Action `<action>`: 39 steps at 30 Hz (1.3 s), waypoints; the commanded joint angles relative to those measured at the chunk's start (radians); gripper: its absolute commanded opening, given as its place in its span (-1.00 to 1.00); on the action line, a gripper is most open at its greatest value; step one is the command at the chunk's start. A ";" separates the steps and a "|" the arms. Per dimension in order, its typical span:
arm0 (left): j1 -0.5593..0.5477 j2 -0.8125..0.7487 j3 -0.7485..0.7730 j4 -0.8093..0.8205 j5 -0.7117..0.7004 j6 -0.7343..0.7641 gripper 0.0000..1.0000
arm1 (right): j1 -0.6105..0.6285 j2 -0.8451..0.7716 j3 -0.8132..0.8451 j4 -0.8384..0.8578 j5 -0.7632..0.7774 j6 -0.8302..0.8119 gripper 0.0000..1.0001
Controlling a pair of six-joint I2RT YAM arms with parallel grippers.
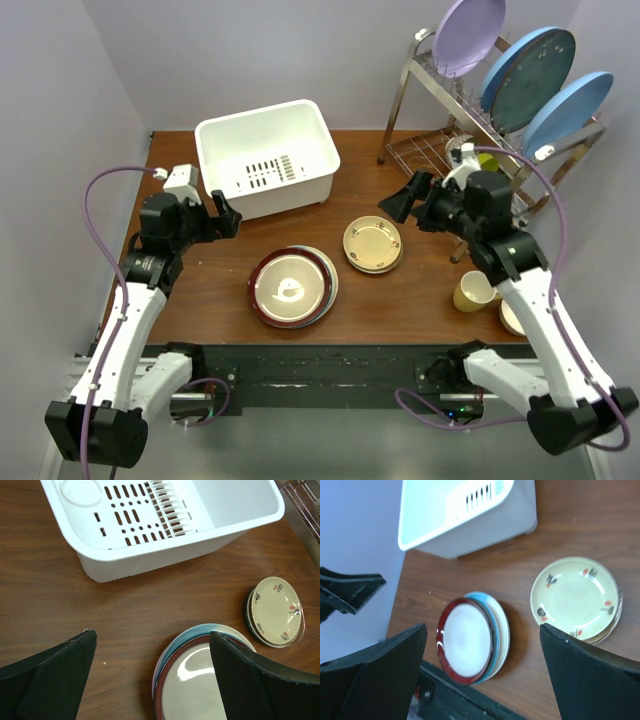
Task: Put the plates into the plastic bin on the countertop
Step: Pick up the plate from the corner of the board.
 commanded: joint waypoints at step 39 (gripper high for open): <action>-0.004 -0.140 -0.081 -0.289 0.112 -0.107 1.00 | 0.626 0.163 -0.100 0.037 0.385 0.045 0.54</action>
